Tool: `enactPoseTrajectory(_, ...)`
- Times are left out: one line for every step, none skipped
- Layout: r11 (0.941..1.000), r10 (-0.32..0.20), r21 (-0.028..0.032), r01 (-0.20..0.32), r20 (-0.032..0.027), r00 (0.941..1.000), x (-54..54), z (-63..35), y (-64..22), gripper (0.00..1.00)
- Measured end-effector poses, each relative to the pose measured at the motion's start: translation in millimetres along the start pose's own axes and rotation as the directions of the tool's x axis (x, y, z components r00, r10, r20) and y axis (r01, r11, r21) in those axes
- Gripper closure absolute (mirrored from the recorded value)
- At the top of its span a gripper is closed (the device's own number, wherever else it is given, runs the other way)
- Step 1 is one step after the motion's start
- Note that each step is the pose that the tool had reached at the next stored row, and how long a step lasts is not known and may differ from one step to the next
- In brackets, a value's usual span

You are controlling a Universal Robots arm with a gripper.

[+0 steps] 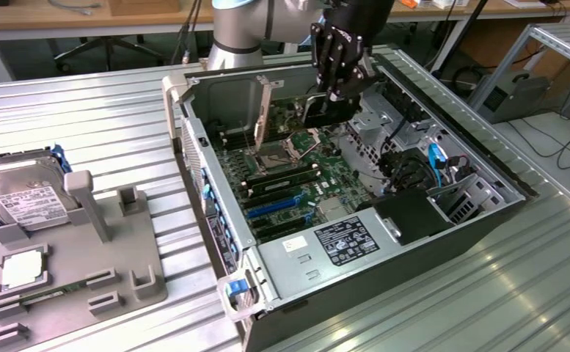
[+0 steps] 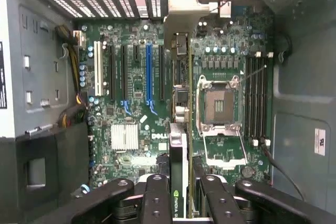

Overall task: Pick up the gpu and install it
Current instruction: 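Insert the gpu into the slot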

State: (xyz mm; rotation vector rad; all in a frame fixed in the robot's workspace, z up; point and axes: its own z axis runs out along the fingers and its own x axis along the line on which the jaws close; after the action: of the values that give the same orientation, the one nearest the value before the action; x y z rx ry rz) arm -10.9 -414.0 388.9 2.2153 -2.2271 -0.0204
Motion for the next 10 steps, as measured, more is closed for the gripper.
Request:
enactPoseTrajectory(1.0000,0.000,0.0000,0.000,-0.0001,1.0000,0.6,0.2,13.3,0.73)
enactPoseTrajectory(1.0000,0.000,0.0000,0.000,0.0000,1.0000,6.3,0.3,17.1,0.73)
enactPoseTrajectory(1.0000,0.000,0.0001,0.000,0.0001,1.0000,16.4,0.2,17.7,0.73)
enactPoseTrajectory(1.0000,0.000,0.0000,0.000,-0.0001,1.0000,16.3,0.2,17.7,0.73)
enactPoseTrajectory(1.0000,0.000,0.0000,0.000,0.0000,1.0000,16.3,0.2,17.7,0.73)
enactPoseTrajectory(1.0000,0.000,0.0000,0.000,-0.0001,1.0000,16.3,0.2,17.7,0.73)
enactPoseTrajectory(1.0000,0.000,0.0000,0.000,0.0000,1.0000,16.3,0.2,17.7,0.73)
enactPoseTrajectory(1.0000,0.000,0.0000,0.000,0.0000,1.0000,16.3,0.2,17.7,0.73)
enactPoseTrajectory(1.0000,0.000,0.0000,0.000,0.0000,1.0000,16.3,0.2,17.7,0.73)
enactPoseTrajectory(1.0000,0.000,0.0000,0.000,0.0000,1.0000,16.4,0.2,17.7,0.73)
